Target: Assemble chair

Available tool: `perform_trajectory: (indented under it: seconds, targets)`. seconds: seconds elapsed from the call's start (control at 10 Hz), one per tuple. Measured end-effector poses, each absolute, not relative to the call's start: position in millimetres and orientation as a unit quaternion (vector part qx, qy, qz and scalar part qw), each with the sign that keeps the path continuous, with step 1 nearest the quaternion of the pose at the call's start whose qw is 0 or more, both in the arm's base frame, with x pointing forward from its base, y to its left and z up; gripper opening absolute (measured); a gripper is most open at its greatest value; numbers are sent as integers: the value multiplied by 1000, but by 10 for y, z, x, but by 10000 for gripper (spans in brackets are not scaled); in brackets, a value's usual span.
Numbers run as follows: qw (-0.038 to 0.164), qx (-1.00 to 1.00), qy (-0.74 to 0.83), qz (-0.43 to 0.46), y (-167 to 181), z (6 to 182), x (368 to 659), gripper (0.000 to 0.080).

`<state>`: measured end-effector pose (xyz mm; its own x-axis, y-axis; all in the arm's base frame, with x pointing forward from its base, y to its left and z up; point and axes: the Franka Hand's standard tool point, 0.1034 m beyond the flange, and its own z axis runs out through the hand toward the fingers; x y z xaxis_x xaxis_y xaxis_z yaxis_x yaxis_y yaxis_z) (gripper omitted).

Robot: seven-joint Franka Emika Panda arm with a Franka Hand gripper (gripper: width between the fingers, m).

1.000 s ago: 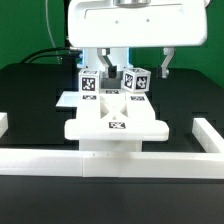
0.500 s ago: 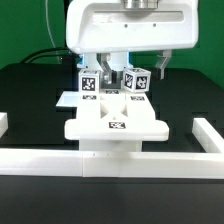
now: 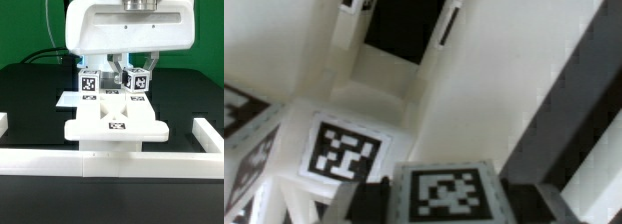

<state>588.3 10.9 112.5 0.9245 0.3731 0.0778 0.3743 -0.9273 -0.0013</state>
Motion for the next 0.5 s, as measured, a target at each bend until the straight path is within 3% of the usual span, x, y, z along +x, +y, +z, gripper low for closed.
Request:
perform_trajectory:
  seconds: [0.5]
  targets:
    - [16, -997, 38, -69, 136, 1120, 5921, 282]
